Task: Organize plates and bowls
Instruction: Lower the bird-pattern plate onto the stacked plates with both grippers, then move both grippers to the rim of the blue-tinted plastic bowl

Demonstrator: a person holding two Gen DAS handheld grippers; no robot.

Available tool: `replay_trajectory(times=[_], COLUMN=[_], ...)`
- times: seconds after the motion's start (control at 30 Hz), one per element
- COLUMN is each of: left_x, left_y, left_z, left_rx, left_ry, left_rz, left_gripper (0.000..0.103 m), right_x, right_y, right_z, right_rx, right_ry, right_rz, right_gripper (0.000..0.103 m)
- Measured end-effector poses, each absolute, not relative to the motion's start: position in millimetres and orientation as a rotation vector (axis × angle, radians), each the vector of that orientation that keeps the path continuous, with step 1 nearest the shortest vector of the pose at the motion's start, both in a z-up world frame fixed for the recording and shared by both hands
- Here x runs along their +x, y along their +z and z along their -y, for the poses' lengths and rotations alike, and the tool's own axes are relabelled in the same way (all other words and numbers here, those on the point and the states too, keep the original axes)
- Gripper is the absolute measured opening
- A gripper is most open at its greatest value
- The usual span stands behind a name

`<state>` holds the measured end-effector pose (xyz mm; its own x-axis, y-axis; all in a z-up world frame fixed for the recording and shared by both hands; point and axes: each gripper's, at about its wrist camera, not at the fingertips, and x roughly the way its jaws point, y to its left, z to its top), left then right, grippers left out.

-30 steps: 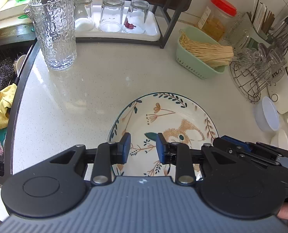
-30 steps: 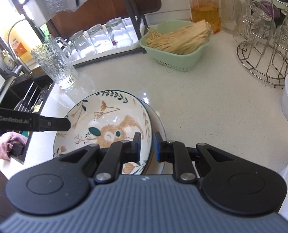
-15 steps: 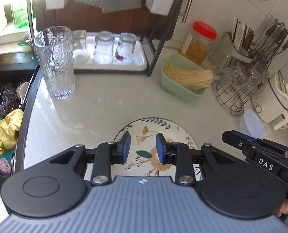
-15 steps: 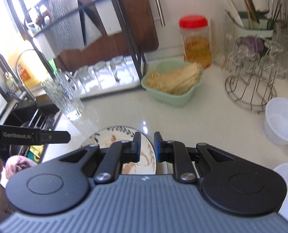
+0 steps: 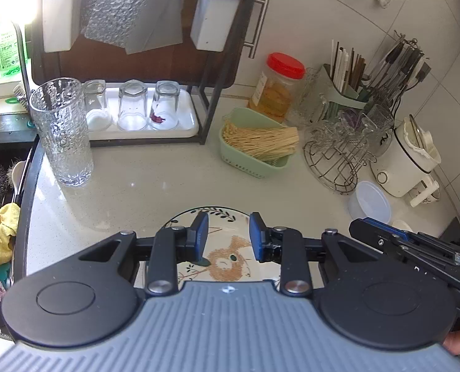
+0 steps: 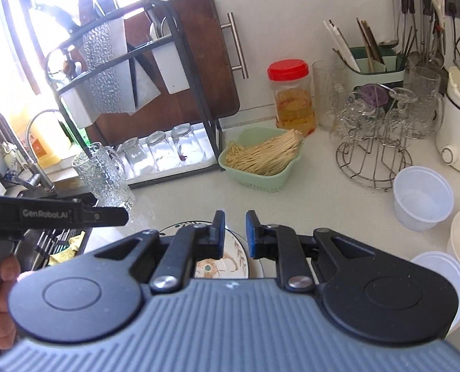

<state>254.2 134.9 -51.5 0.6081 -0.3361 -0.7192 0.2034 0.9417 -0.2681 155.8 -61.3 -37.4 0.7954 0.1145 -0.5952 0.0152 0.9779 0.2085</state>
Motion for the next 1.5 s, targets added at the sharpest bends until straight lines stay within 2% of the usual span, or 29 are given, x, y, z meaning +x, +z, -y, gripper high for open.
replay_trajectory(times=[0.83,1.3,1.4,1.5], left_x=[203.1,186.9,192.7,199.9], left_y=[-43.0,-111.2,-122.7,-133.7], left_z=[44.2,122.2,127.3,133.5], left_rx=[-0.082,-0.022,-0.03,-0.028], left_ry=[-0.352,-0.397,-0.399,-0.395], left_rz=[-0.849,-0.963,-0.99,-1.021], left_gripper=[0.033,0.035,0.044,0.046], right_x=[87.7,58.8,57.3,55.5], right_y=[-34.6,-76.2,-79.5,-84.1], right_z=[204.8,265.9,281.0,290.8], right_rx=[0.205,0.214,0.21,0.191], right_ry=[0.05,-0.021,-0.047,-0.068], right_rz=[-0.628,-0.656,-0.663,-0.674], right_gripper=[0.017,0.019,0.019,0.02])
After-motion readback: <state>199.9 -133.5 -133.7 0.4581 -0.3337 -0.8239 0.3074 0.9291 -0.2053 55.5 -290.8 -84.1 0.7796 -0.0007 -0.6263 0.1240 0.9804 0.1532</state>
